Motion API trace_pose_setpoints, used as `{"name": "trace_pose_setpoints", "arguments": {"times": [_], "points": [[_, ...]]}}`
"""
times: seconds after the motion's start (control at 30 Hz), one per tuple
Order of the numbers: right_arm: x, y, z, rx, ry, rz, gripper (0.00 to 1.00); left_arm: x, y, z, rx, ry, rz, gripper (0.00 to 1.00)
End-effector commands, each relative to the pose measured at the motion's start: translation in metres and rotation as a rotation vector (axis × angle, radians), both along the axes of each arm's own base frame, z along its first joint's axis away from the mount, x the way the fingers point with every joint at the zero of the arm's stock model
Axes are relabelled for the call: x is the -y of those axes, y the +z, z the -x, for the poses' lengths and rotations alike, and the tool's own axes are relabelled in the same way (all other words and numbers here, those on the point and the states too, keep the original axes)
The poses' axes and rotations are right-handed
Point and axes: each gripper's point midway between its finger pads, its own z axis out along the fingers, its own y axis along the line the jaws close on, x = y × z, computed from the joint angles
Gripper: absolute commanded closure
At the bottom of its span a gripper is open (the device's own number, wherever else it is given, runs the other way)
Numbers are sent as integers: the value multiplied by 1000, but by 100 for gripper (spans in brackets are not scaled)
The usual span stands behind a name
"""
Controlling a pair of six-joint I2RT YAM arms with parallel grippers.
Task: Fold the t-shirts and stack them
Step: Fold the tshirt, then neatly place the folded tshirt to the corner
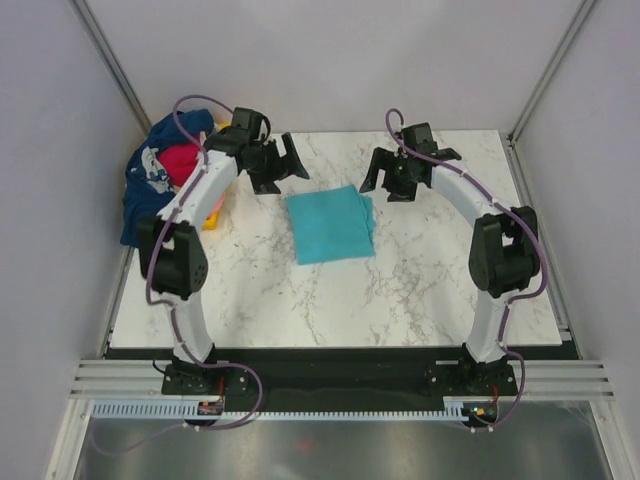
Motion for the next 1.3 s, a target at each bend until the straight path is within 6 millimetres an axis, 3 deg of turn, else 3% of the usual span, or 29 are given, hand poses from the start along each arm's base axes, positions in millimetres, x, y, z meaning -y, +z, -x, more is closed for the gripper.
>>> {"name": "trace_pose_setpoints", "arguments": {"times": [0.0,0.07,0.1,0.17,0.2,0.23,0.27,0.33,0.4,0.43,0.47,0.5,0.57,0.63,0.67,0.7,0.8,0.9,0.97,1.03,1.07,1.13,1.17,1.2,1.23,1.27], "points": [[-12,2,6,83,57,66,5,-16,53,50,146,-41,-71,0],[-10,-11,5,62,61,80,5,-26,55,71,168,-34,-108,1],[-9,-22,4,47,71,91,5,-33,55,95,174,-39,-117,1],[-13,-34,-3,38,79,94,4,-45,51,113,191,-41,-156,1],[-13,-37,-8,37,82,98,4,-55,49,133,202,-32,-172,1],[-16,-34,-16,52,82,95,4,-64,44,139,208,-10,-205,0],[-14,-49,-19,28,76,115,3,-72,28,154,183,-7,-233,0],[-14,-58,-27,22,72,124,4,-82,32,170,223,1,-246,0],[-21,-73,-38,9,83,112,5,-89,16,184,208,-10,-271,0],[-26,-70,-44,22,92,97,8,-92,19,190,236,-8,-272,0],[-27,-83,-46,3,97,93,10,-97,14,191,244,2,-296,0],[-31,-84,-47,2,103,86,11,-101,4,195,239,8,-310,0],[-32,-88,-51,12,101,83,16,-103,2,198,252,22,-308,0],[-33,-88,-52,20,99,83,25,-98,7,197,267,6,-286,0],[-33,-89,-52,23,100,78,49,-98,7,197,270,-3,-285,0],[-34,-89,-52,24,105,74,56,-98,7,196,268,-6,-290,0],[-34,-95,-50,19,129,74,63,-96,2,197,252,-18,-288,1],[-31,-104,-47,15,156,90,97,-95,4,199,255,-24,-276,1],[-22,-99,-45,32,164,118,100,-95,10,200,275,-8,-269,2],[11,-93,-44,69,156,187,100,-93,23,213,294,-21,-236,1],[21,-58,-52,171,160,198,100,-94,29,218,310,-25,-231,1],[57,-41,-54,260,213,329,100,-99,40,229,362,-18,-227,0],[69,-21,-56,299,200,381,100,-107,32,229,360,14,-260,0],[96,-15,-64,316,156,480,100,-111,35,226,390,53,-262,0],[107,0,-73,348,127,513,100,-112,39,227,412,63,-257,0],[118,2,-80,350,109,544,100,-107,39,229,413,34,-238,0]]}}
